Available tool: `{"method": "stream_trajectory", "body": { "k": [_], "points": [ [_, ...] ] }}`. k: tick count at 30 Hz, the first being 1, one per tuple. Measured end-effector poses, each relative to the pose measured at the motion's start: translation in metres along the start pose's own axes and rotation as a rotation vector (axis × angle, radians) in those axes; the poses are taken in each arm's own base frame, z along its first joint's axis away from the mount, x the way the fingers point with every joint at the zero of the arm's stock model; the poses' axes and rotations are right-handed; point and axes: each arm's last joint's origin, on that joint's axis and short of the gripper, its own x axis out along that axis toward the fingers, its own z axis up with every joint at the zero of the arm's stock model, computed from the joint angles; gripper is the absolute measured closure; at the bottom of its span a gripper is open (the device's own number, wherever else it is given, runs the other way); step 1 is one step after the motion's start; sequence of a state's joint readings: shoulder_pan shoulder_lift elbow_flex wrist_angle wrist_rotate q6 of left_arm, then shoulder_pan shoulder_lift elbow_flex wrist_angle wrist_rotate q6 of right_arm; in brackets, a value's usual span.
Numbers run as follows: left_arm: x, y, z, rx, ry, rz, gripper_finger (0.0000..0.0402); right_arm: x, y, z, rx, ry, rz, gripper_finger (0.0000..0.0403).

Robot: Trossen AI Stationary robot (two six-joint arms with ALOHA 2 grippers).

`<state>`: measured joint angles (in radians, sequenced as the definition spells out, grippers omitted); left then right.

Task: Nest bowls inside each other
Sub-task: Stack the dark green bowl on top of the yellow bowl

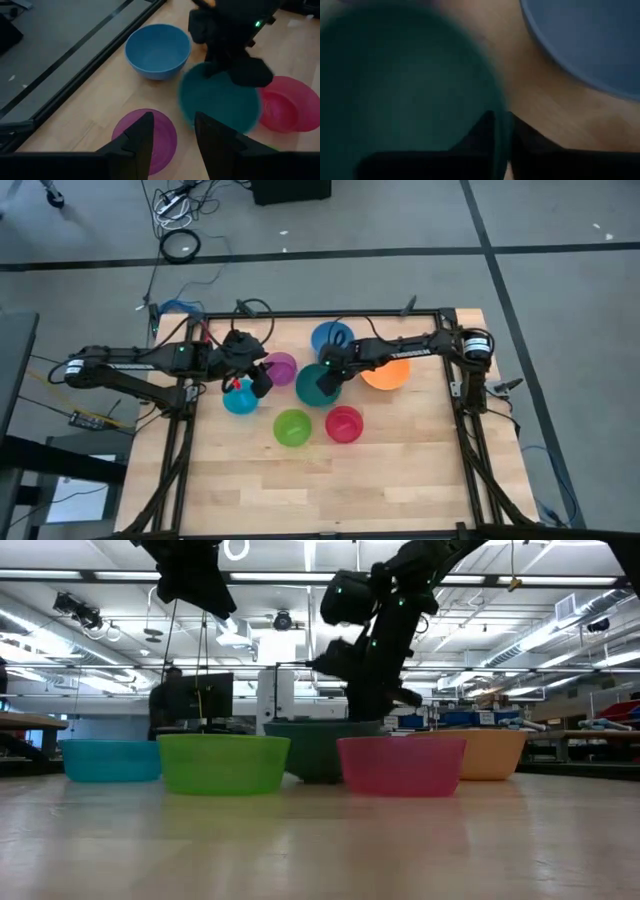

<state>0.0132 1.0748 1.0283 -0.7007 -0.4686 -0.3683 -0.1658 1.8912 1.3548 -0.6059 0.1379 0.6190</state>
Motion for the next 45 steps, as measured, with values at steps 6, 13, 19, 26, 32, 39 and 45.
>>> {"method": "stream_trajectory", "body": {
  "k": [6, 13, 19, 26, 32, 39, 45],
  "points": [
    [0.000, 0.000, 0.000, 0.000, -0.005, 0.013, 0.0249, -0.033, -0.002, 0.004, -0.012, -0.041, 0.051, 0.0399],
    [0.000, 0.000, 0.000, 0.000, -0.006, 0.016, 0.0249, -0.102, -0.027, 0.002, -0.010, -0.119, -0.025, 0.0401],
    [0.000, 0.000, 0.000, -0.002, -0.007, 0.016, 0.0249, -0.148, -0.065, -0.023, 0.044, -0.023, -0.271, 0.0402],
    [0.000, 0.000, 0.002, -0.012, -0.023, 0.010, 0.0249, -0.145, -0.091, -0.038, 0.083, 0.065, -0.412, 0.0402],
    [0.000, 0.000, 0.002, -0.014, -0.026, 0.008, 0.0249, -0.099, -0.111, -0.051, 0.097, 0.077, -0.440, 0.0403],
    [0.000, 0.000, 0.002, -0.013, -0.026, 0.009, 0.0249, -0.068, -0.124, -0.066, 0.128, 0.113, -0.335, 0.0351],
    [0.000, 0.000, 0.002, -0.013, -0.026, 0.009, 0.0249, -0.076, -0.125, -0.072, 0.145, 0.140, -0.362, 0.0273]
  ]
}}
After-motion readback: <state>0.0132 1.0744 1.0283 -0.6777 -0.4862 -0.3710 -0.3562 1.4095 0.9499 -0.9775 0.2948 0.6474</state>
